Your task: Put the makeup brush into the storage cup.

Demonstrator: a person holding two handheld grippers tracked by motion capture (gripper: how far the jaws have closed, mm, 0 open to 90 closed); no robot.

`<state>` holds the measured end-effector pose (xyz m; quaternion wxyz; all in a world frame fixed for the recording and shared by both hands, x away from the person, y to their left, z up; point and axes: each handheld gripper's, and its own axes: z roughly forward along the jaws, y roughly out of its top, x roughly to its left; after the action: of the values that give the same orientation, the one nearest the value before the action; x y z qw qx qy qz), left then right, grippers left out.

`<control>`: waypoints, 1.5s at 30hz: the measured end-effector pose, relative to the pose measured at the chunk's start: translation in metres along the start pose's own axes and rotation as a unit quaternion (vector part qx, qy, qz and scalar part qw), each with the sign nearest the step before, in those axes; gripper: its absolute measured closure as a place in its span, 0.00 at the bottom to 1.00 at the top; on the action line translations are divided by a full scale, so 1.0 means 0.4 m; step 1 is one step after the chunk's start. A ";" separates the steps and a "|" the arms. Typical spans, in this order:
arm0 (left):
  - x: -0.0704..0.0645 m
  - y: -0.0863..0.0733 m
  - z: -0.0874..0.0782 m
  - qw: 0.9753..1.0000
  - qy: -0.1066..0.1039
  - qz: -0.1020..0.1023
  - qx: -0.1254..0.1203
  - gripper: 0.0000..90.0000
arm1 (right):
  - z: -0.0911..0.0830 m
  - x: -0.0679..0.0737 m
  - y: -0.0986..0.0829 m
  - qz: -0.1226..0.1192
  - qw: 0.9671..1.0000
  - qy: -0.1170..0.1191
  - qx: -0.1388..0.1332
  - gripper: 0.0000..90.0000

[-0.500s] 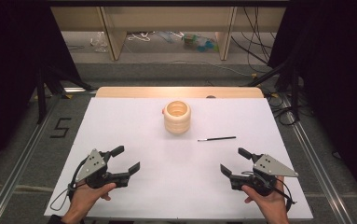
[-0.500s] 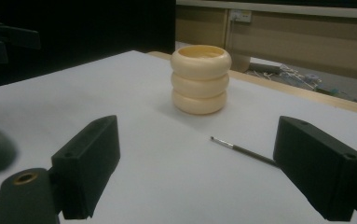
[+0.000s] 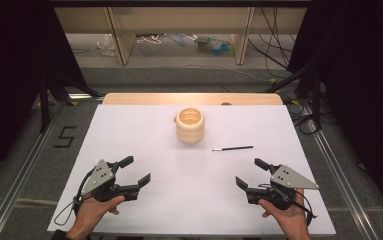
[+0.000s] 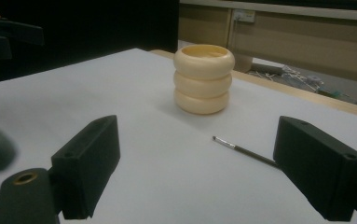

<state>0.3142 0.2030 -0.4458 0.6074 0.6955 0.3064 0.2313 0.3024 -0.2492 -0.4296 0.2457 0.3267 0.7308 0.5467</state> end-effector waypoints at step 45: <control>0.000 -0.003 0.006 1.000 -0.001 0.004 0.009 0.18 | 0.169 -0.122 0.145 -0.062 0.984 0.056 0.157 0.18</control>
<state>0.3155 0.2013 -0.4475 0.6006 0.7021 0.3049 0.2310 0.3955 -0.2314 -0.3929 0.1834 0.2845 0.8387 0.4267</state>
